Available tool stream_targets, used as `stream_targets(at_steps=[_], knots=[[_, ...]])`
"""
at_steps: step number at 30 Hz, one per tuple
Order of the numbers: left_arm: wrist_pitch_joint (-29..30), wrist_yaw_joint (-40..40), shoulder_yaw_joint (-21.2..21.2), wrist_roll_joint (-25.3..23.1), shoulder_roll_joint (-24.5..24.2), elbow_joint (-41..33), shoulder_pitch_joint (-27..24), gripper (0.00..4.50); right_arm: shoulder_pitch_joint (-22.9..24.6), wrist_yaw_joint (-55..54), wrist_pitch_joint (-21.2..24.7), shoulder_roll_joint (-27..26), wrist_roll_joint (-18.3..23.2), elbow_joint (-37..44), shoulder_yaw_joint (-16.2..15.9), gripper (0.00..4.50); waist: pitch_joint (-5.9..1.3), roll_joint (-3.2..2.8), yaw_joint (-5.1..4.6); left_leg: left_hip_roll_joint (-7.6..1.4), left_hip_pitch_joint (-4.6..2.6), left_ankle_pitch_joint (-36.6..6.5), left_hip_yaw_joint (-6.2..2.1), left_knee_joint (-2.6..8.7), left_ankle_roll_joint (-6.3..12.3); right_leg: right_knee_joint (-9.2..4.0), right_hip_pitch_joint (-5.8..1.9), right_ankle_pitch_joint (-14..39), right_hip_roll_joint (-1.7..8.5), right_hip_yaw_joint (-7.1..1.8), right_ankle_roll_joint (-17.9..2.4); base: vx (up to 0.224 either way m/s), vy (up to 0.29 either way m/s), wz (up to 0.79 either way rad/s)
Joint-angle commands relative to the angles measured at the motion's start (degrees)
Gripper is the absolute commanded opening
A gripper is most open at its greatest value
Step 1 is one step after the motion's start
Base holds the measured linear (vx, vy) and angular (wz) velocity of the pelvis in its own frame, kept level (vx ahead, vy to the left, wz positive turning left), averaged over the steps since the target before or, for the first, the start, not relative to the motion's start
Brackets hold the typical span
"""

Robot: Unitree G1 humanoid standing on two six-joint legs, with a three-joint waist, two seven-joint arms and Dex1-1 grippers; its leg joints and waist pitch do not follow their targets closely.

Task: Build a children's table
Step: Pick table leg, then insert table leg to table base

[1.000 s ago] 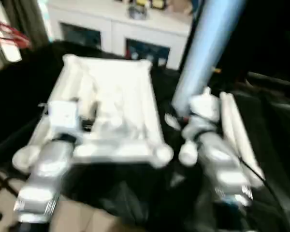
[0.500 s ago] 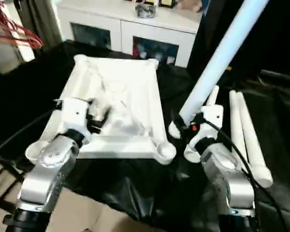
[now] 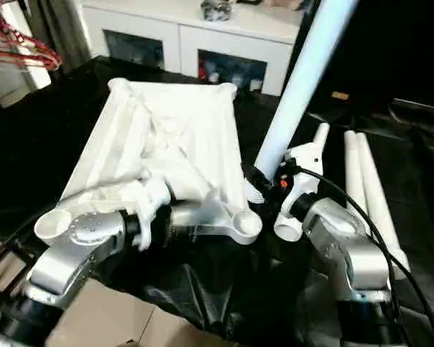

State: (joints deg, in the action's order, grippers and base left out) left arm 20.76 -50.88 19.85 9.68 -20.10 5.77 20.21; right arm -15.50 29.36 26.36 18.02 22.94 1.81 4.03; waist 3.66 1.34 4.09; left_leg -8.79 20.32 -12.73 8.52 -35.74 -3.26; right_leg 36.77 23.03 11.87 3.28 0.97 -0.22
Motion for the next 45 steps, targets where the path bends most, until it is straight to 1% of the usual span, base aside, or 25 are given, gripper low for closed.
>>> stream_targets(at_steps=[1, 2, 4, 5, 6, 8, 10, 11, 12, 13, 14, 15, 16, 17, 18, 19, 20, 23, 26, 29, 31, 34, 36, 39, 45], knots=[[-3.81, -2.37, 2.02, -2.8, -0.43, 3.82, 3.24, 2.96, -0.35, 0.72, 1.2, 0.25, 1.43, 1.01, 1.07, 1.91, -3.91, -0.09, 0.33, -2.94, 0.1, -2.44, -0.54, 4.38, 2.61, -4.02, -3.38, 0.25, 4.05, -2.24, -13.5, 0.0, 0.0, 0.0], [-5.25, -3.32, 2.61, -3.7, -0.58, 5.85, 4.48, 2.96, -0.21, 0.72, 1.81, 0.13, 1.66, 1.07, 1.15, 1.91, -3.88, -0.08, 0.55, -2.97, -0.07, -3.14, -0.47, 4.44, 2.52, -4.25, -3.32, 1.63, 4.09, -2.3, -13.35, 0.0, 0.0, 0.0], [-6.02, -3.65, 2.92, -4.37, -0.52, 7.49, 5.57, 2.44, 0.02, 0.69, 2.71, -0.04, 2.04, 1.36, 1.1, 1.91, -3.91, -0.12, 0.95, -3.19, -0.05, -3.59, -0.49, 4.56, 1.65, -4.1, -3.46, 2.08, 4.29, -2.35, -13.27, 0.0, 0.0, 0.0], [-6.31, -3.92, 3.0, -4.61, -0.51, 8.44, 6.24, 2.55, 0.09, 0.67, 2.78, -0.21, 1.99, 1.53, 0.96, 1.91, -3.92, -0.73, 1.11, -3.26, -0.08, -3.65, -0.6, 4.55, 1.27, -3.97, -3.4, 1.95, 4.4, -2.33, -13.42, 0.0, 0.0, 0.0], [-7.08, -4.09, 3.19, -5.09, -0.39, 9.88, 7.2, 2.61, 0.33, 0.45, 2.54, -0.56, 2.01, 1.86, 0.94, 1.91, -3.96, -0.61, 1.09, -3.29, -0.07, -3.77, -0.53, 4.53, 0.88, -3.97, -3.43, 1.64, 4.4, -2.33, -13.49, 0.0, 0.0, 0.0], [-7.88, -4.97, 3.48, -5.03, -0.27, 11.91, 8.56, 2.19, 0.66, 0.29, 2.02, -0.81, 2.07, 2.14, 0.81, 1.91, -3.97, -0.42, 1.13, -3.17, -0.07, -3.94, -0.41, 4.55, 0.57, -4.05, -3.44, 1.79, 4.34, -2.37, -13.37, 0.0, 0.0, 0.0], [-8.69, -7.3, 3.89, -4.81, -0.05, 14.58, 10.47, 2.11, 1.5, -0.12, 3.22, -0.61, 2.29, 3.21, 0.38, 1.91, -4.01, -0.95, 1.15, -3.19, -0.17, -4.53, -0.43, 4.6, -0.12, -4.13, -3.45, 1.49, 4.28, -2.38, -13.38, 0.0, 0.0, 0.0], [-8.85, -7.59, 3.99, -4.91, -0.05, 15.07, 10.79, 2.11, 1.66, -0.11, 2.84, -0.52, 1.92, 3.37, 0.15, 1.91, -3.99, -0.76, 1.21, -3.18, -0.09, -4.39, -0.43, 4.6, -0.16, -4.11, -3.56, 1.13, 4.3, -2.4, -13.33, 0.0, 0.0, 0.0], [-9.48, -7.91, 4.0, -5.17, 0.13, 16.03, 11.19, 2.12, 1.89, 0.25, 2.24, -0.44, 1.77, 3.59, -0.01, 1.91, -4.01, -1.09, 1.18, -3.25, -0.08, -4.71, -0.49, 4.63, -0.29, -4.1, -3.56, 0.98, 4.38, -2.35, -13.58, 0.0, 0.0, 0.0], [-10.2, -9.41, 4.19, -5.36, 0.43, 17.84, 11.95, 1.93, 2.45, 1.0, 1.17, -0.2, 1.56, 4.18, -0.23, 1.91, -4.01, -1.38, 1.18, -3.17, -0.05, -4.83, -0.48, 4.56, -0.3, -4.06, -3.55, 0.97, 4.39, -2.38, -13.79, 0.0, 0.0, 0.0], [-10.2, -9.41, 4.19, -5.36, 0.43, 17.84, 11.95, 1.93, 2.45, 1.0, 1.17, -0.2, 1.56, 4.18, -0.23, 1.91, -3.97, -1.2, 1.13, -3.14, -0.08, -5.09, -0.4, 4.59, -0.2, -4.27, -3.52, 1.42, 4.3, -2.36, -13.68, 0.0, 0.0, 0.0], [-10.63, -9.77, 4.3, -5.61, 0.58, 18.54, 12.2, 1.66, 2.69, 1.14, 1.3, -0.08, 1.66, 4.47, -0.19, 1.91, -3.97, -1.13, 1.11, -3.13, 0.04, -5.3, -0.43, 4.59, -0.17, -4.27, -3.7, 1.89, 4.36, -2.42, -13.65, 0.0, 0.0, 0.0], [-10.87, -9.92, 4.36, -5.79, 0.66, 18.9, 12.33, 1.72, 2.82, 1.16, 1.5, -0.01, 1.72, 4.64, -0.15, 1.91, -3.97, -1.16, 1.13, -3.18, 0.07, -5.46, -0.47, 4.61, -0.18, -4.28, -3.73, 2.68, 4.48, -2.42, -13.65, 0.0, 0.0, 0.0], [-10.9, -10.77, 4.67, -5.94, 0.72, 19.87, 12.69, 1.72, 3.08, 1.3, 1.82, 0.16, 1.78, 5.08, -0.25, 1.91, -3.97, -1.71, 1.14, -3.19, -0.02, -5.89, -0.45, 4.6, -0.31, -4.49, -3.58, 3.57, 4.47, -2.42, -13.62, 0.0, 0.0, 0.0], [-10.9, -10.77, 4.67, -5.94, 0.72, 19.87, 12.69, 1.75, 3.08, 1.3, 1.82, 0.16, 1.78, 5.08, -0.25, 1.91, -3.95, -1.49, 1.05, -3.18, 0.05, -5.89, -0.44, 4.6, -0.32, -4.47, -3.67, 3.58, 4.43, -2.45, -13.6, 0.0, 0.0, 0.0], [-11.39, -11.08, 4.87, -6.17, 0.75, 20.87, 13.09, 1.47, 3.19, 1.47, 2.01, 0.24, 1.85, 5.36, -0.38, 1.91, -3.97, -1.84, 1.18, -3.18, 0.08, -5.62, -0.51, 4.58, -0.27, -4.4, -3.67, 3.59, 4.42, -2.46, -13.53, 0.0, 0.0, 0.0], [-11.63, -11.47, 5.02, -6.25, 0.78, 21.72, 13.4, 1.27, 3.23, 1.48, 2.11, 0.26, 1.82, 5.53, -0.46, 1.91, -3.95, -1.75, 1.09, -3.13, 0.11, -5.64, -0.44, 4.57, -0.17, -4.49, -3.66, 3.67, 4.36, -2.47, -13.39, 0.0, 0.0, 0.0], [-12.68, -11.45, 5.24, -7.25, 0.98, 23.97, 14.17, 1.22, 3.32, 1.43, 2.08, 0.33, 1.6, 5.69, -0.61, 1.91, -3.95, -1.93, 1.21, -3.15, 0.07, -6.08, -0.45, 4.65, -0.13, -4.73, -3.56, 6.05, 4.4, -2.46, -12.76, 0.0, 0.0, 0.0], [-13.55, -11.29, 5.33, -8.33, 1.27, 26.12, 14.88, 0.75, 3.22, 1.74, 1.73, 0.39, 1.23, 5.42, -0.84, 1.91, -3.95, -1.96, 1.17, -3.24, 0.2, -6.17, -0.56, 4.78, -0.38, -4.79, -3.59, 6.72, 4.44, -2.4, -12.58, 0.0, 0.0, 0.0], [-13.98, -10.45, 5.49, -9.28, 1.42, 27.45, 15.33, 0.73, 3.16, 1.85, 1.6, 0.47, 1.05, 5.42, -1.16, 1.91, -3.92, -1.92, 1.14, -3.2, 0.19, -6.37, -0.53, 4.76, -0.33, -4.83, -3.52, 6.4, 4.45, -2.44, -12.75, 0.0, 0.0, 0.0], [-14.15, -10.57, 5.11, -9.07, 2.01, 28.67, 15.92, 0.37, 3.08, 2.02, 1.6, 0.62, 0.87, 5.4, -1.48, 1.91, -3.87, -1.87, 1.18, -3.28, 0.15, -6.92, -0.53, 4.83, -0.32, -4.98, -3.47, 7.76, 4.53, -2.46, -12.59, 0.0, 0.0, 0.0], [-14.45, -11.65, 4.6, -8.47, 2.46, 28.95, 16.08, 0.36, 3.19, 2.44, 1.58, 1.01, 0.4, 5.32, -2.14, 1.91, -3.83, -1.78, 1.14, -3.31, 0.26, -7.33, -0.57, 4.95, -0.41, -5.04, -3.53, 9.07, 4.61, -2.47, -12.3, 0.0, 0.0, 0.0], [-14.11, -12.28, 4.44, -8.17, 2.57, 28.83, 16.02, 0.13, 3.29, 2.75, 1.57, 1.27, 0.13, 5.27, -2.55, 1.91, -3.95, -1.79, 1.06, -3.33, 0.32, -6.4, -0.58, 4.85, -0.2, -4.91, -3.55, 7.55, 4.63, -2.45, -12.38, 0.0, 0.0, 0.0], [-13.14, -13.32, 4.77, -8.15, 2.5, 28.31, 15.85, 0.03, 3.26, 3.42, 1.43, 1.86, -0.57, 4.86, -3.35, 1.91, -4.0, -1.68, 1.06, -3.31, 0.35, -5.16, -0.53, 4.82, 0.32, -4.76, -3.56, 5.31, 4.56, -2.42, -12.82, 0.0, 0.0, 0.0], [-4.52, -12.61, 4.97, -8.35, 2.54, 23.93, 14.7, 0.0, 2.23, 3.36, 0.43, 2.93, -2.82, 2.13, -4.58, 1.91, -4.3, -1.95, 1.04, -3.49, 0.25, -1.66, -0.42, 4.59, 1.77, -4.03, -3.71, -2.21, 4.62, -2.25, -15.58, 0.0, 0.0, 0.0]])
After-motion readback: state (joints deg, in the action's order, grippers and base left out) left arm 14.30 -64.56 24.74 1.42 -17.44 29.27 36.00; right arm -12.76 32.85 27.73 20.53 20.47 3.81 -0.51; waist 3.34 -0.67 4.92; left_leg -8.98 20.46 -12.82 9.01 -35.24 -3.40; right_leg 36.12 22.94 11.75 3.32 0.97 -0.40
